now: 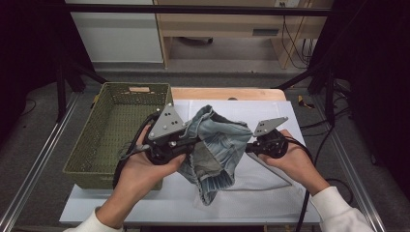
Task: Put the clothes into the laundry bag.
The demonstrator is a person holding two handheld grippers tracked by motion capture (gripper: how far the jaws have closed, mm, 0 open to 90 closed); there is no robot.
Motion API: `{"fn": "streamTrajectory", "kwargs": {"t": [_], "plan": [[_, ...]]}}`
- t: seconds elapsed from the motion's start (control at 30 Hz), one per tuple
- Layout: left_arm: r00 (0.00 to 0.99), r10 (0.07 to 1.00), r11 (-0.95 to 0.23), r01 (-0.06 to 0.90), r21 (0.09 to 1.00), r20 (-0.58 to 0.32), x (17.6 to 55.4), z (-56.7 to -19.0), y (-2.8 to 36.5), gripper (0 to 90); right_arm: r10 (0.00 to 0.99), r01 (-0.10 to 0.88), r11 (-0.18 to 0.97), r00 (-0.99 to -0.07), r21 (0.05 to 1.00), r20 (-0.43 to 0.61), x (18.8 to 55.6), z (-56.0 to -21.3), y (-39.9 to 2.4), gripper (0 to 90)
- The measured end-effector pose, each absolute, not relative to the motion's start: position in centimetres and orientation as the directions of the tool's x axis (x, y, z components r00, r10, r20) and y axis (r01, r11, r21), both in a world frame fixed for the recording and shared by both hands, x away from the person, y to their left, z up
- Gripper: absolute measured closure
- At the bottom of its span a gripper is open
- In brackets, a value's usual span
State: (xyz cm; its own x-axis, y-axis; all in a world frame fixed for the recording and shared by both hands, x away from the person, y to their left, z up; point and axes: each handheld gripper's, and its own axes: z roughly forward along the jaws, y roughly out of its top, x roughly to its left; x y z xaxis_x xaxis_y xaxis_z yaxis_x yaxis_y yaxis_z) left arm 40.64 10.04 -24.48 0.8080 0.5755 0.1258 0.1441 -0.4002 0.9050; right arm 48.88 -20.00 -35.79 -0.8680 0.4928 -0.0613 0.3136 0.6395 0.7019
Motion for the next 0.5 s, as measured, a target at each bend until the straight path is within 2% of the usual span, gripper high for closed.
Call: {"fn": "streamTrajectory", "kwargs": {"t": [0.3, 0.5], "plan": [[0.861, 0.494, -0.422, 0.119, 0.899, 0.118, 39.0, -25.9, 7.5, 69.7, 0.501, 0.332, 0.630, -0.864, 0.702, -0.041, 49.2, -35.8, -20.2, 90.0], [0.876, 0.474, -0.405, 0.132, 0.905, 0.084, 38.9, -26.8, 6.4, 69.6, 0.510, 0.347, 0.625, -0.859, 0.699, -0.030, 49.4, -36.1, -20.5, 90.0]]}}
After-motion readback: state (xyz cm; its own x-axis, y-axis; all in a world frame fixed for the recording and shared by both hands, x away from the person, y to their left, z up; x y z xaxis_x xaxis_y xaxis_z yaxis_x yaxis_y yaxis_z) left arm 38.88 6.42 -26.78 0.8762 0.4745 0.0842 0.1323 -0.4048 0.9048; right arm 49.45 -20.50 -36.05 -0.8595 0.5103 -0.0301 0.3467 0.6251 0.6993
